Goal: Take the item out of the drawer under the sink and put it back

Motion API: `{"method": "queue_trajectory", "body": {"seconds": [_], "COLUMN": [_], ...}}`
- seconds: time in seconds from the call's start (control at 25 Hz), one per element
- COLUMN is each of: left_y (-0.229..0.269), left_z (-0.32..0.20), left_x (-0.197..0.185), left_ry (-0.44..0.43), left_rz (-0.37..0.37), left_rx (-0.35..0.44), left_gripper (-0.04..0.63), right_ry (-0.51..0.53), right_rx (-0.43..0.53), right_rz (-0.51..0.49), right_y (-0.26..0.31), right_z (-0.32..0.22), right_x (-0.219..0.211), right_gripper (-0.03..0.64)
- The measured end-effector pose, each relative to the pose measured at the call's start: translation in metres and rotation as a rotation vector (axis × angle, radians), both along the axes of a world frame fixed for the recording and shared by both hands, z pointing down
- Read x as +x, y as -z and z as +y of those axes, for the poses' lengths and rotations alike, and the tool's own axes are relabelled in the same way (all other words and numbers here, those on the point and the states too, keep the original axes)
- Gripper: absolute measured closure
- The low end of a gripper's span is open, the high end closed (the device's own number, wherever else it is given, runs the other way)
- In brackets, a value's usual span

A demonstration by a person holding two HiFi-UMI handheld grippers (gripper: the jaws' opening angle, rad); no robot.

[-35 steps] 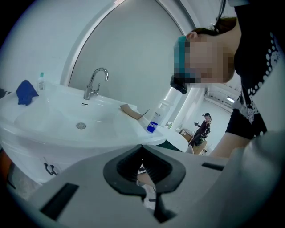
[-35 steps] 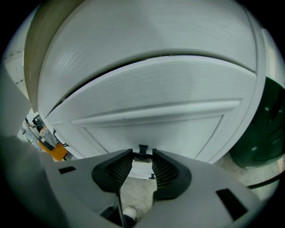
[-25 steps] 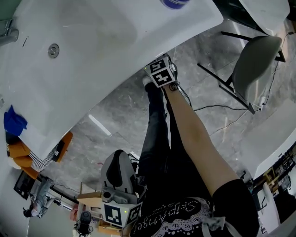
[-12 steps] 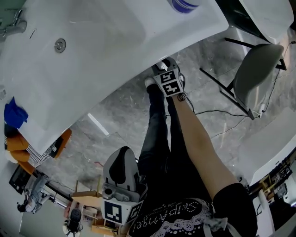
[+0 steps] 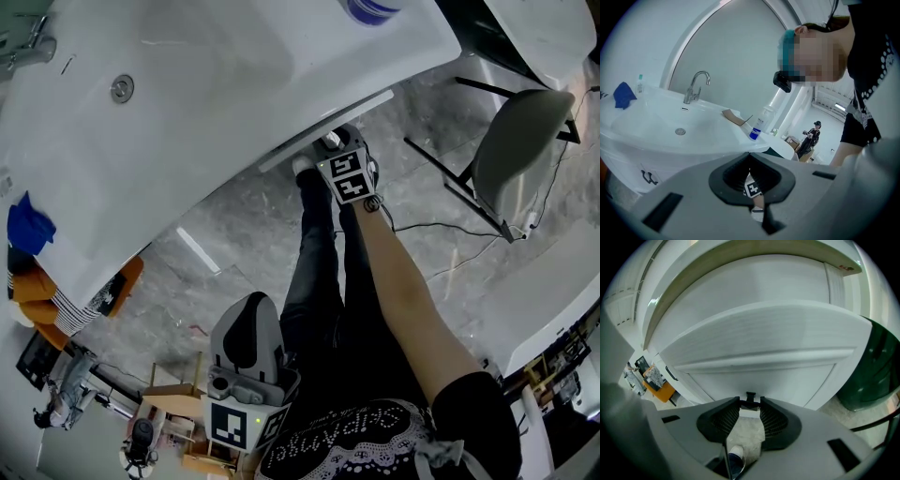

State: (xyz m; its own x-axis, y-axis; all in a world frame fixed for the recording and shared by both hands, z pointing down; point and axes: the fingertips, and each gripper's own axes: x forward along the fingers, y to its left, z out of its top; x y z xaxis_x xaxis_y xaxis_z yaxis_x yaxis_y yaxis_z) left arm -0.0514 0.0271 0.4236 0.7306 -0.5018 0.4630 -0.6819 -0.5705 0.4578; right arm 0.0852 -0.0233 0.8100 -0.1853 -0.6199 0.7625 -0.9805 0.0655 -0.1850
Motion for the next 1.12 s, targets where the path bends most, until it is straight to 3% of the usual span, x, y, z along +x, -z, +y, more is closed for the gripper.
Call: {"method": "queue_trajectory", "body": {"seconds": [1.12], "left_y": [0.0], "left_z": [0.014], "left_x": [0.007], "left_ry": [-0.012], "left_rz": [-0.018], "left_rx": [0.0], "left_gripper": [0.591], "right_ry": [0.008], "right_rx": [0.009], "right_rz": [-0.023], "right_y": [0.003], "right_z": [0.019], "right_x": [-0.003], "right_gripper": [0.476]}}
